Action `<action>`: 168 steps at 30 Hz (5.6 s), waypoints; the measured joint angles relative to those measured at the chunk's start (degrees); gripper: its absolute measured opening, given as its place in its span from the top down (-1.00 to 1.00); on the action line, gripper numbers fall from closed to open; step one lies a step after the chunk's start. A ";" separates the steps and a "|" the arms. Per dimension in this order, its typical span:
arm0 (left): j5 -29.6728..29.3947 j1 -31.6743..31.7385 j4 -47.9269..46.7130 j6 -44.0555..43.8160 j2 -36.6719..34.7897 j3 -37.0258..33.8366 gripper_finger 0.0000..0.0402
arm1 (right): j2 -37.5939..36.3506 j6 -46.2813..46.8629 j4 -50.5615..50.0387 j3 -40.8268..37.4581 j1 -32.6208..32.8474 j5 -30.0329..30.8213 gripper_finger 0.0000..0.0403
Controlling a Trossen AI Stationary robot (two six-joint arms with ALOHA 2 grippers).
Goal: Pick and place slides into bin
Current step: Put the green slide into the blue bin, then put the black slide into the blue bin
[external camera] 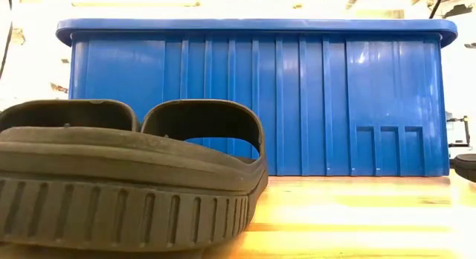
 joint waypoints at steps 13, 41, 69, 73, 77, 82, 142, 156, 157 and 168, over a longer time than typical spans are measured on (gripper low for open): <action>-0.06 0.00 -0.02 -2.69 0.02 0.00 0.15 | -3.91 -12.32 -10.14 0.00 -13.66 -0.38 0.99; -11.02 1.95 -0.02 -8.04 0.02 0.00 0.15 | -3.21 -38.05 -1.47 -21.96 -47.83 -21.24 0.99; -7.30 15.90 -0.51 0.49 0.01 0.00 0.15 | -3.21 -51.26 17.00 -39.18 -64.49 -42.33 0.99; -7.08 18.19 -0.52 3.85 0.00 0.00 0.15 | -3.21 -50.82 19.87 -43.29 -66.00 -43.70 0.99; -7.07 19.72 -0.51 5.49 0.00 0.00 0.15 | -3.21 -51.26 22.00 -46.48 -66.57 -43.21 0.99; -6.92 21.05 -0.52 6.43 0.00 0.00 0.15 | -3.38 -54.05 25.38 -49.74 -66.42 -41.21 0.99; -3.10 21.64 -0.49 3.43 0.00 0.00 0.15 | -3.19 -52.62 26.95 -52.35 -69.77 -37.69 0.24; -2.85 21.64 -0.48 3.46 0.00 0.00 0.15 | -3.58 -51.78 18.70 -52.33 -68.65 -37.82 -0.23; -2.12 21.64 -0.48 3.48 0.00 0.00 0.15 | -4.08 -51.33 18.41 -52.33 -68.39 -37.88 -0.23; 21.29 21.62 -0.31 8.65 0.00 0.00 0.15 | -18.50 -48.07 20.79 -52.28 -64.25 -37.95 -0.24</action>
